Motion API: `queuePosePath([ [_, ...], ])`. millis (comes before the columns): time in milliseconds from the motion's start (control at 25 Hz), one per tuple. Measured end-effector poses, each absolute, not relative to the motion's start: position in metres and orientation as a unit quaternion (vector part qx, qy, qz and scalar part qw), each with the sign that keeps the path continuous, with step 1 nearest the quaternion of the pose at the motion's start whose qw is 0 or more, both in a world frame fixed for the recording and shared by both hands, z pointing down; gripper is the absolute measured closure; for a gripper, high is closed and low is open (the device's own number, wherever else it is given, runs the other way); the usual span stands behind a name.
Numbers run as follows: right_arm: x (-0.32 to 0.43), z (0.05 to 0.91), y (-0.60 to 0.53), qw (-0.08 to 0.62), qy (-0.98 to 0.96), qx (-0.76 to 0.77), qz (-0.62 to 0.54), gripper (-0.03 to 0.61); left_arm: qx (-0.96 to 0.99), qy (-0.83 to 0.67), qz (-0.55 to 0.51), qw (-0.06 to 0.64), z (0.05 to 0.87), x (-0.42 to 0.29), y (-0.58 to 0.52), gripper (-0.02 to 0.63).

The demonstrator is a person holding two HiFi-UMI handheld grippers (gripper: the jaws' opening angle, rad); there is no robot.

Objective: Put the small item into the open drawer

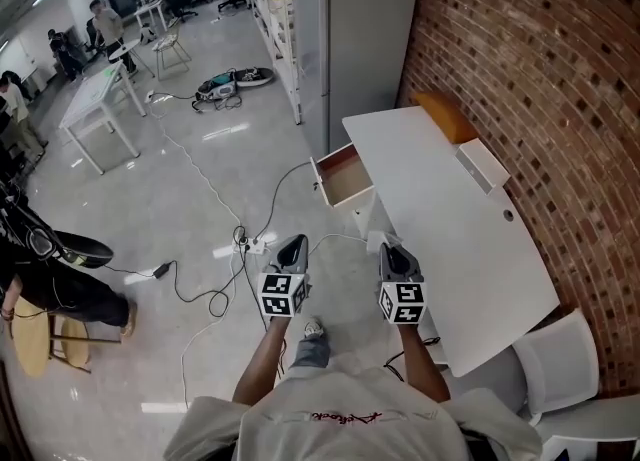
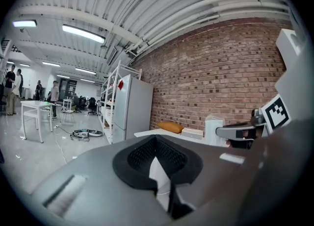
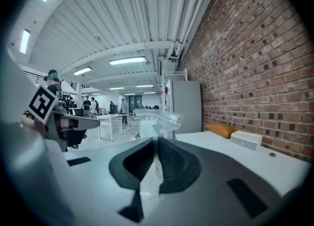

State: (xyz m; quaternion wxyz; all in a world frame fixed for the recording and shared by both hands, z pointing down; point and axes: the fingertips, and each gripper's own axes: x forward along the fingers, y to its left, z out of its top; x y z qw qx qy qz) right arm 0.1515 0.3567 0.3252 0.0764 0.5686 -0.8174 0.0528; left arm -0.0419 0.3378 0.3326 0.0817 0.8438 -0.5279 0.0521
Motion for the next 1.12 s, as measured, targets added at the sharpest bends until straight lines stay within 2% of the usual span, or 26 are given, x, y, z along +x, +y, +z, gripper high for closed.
queuePosePath([
  [640, 0.077, 0.303, 0.176, 0.074, -0.82, 0.566, 0.038, 0.554, 0.842, -0.531, 0.042, 0.081, 0.319, -0.12, 0.161, 0.604],
  [1120, 0.068, 0.319, 0.127, 0.08, -0.811, 0.577, 0.045, 0.554, 0.849, -0.52, 0.044, 0.084, 0.325, -0.133, 0.1, 0.604],
])
